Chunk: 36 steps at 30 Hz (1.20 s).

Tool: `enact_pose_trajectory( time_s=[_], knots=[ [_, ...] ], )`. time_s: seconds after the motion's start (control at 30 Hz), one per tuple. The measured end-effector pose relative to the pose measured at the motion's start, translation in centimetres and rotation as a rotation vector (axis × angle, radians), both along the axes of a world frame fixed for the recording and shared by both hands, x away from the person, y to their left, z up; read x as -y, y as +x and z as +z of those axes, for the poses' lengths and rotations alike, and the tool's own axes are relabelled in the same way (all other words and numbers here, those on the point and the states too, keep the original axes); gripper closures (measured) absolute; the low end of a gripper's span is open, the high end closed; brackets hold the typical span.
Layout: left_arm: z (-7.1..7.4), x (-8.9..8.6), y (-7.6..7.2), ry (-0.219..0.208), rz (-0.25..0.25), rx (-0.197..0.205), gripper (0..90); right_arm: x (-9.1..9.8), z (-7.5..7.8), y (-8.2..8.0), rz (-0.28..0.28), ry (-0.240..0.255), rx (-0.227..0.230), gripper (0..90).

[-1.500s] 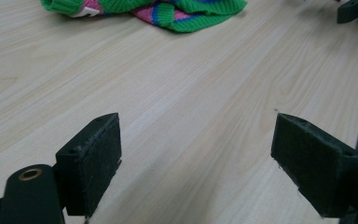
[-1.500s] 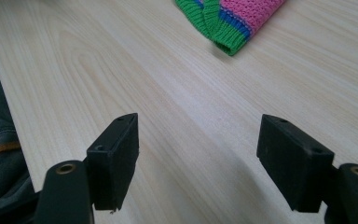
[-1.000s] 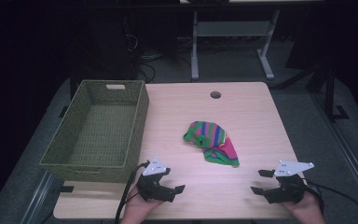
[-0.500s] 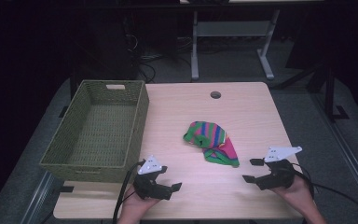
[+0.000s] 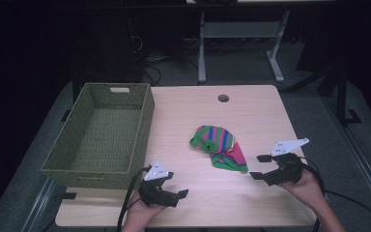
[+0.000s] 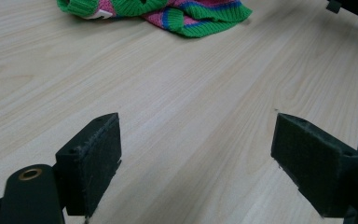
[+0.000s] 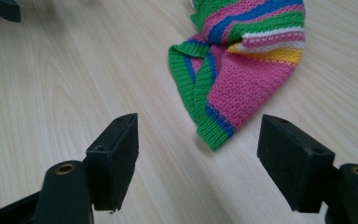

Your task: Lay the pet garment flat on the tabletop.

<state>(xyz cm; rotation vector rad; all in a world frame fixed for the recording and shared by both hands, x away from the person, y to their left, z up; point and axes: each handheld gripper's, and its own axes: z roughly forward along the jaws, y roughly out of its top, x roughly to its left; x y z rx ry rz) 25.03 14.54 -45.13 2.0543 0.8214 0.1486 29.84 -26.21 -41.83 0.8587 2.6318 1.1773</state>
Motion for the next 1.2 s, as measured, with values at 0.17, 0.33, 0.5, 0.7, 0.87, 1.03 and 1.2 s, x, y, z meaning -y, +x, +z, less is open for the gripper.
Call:
enact_pose_trajectory(
  time_s=[0.17, 0.33, 0.5, 0.7, 0.87, 1.03, 1.2],
  knots=[
    [0.1, -0.1, 0.0, -0.001, 0.005, 0.005, 15.6, -0.2, 0.9, 1.0, 0.012, -0.013, -0.005, 28.3],
    [0.0, -0.2, 0.1, -0.006, 0.007, -0.002, 15.6, -0.4, 1.3, 1.5, 0.019, -0.01, -0.012, 28.2],
    [0.2, -0.5, 0.1, -0.015, 0.014, 0.006, 15.6, -1.0, 1.5, 2.2, 0.035, -0.042, -0.022, 28.3],
    [0.3, -0.6, 0.1, -0.016, 0.017, 0.01, 15.6, -1.5, 1.9, 3.0, 0.036, -0.047, -0.032, 28.2],
    [0.2, -0.5, 0.1, 0.0, 0.011, 0.012, 15.6, -2.1, 2.3, 3.6, 0.047, -0.056, -0.039, 28.3],
    [0.3, -0.6, 0.0, 0.004, 0.011, 0.011, 15.6, -2.8, 2.7, 4.2, 0.062, -0.073, -0.034, 28.3],
    [0.3, -0.7, 0.0, -0.005, 0.019, 0.012, 15.6, -3.5, 3.2, 4.6, 0.072, -0.088, -0.031, 28.2]
  ],
)
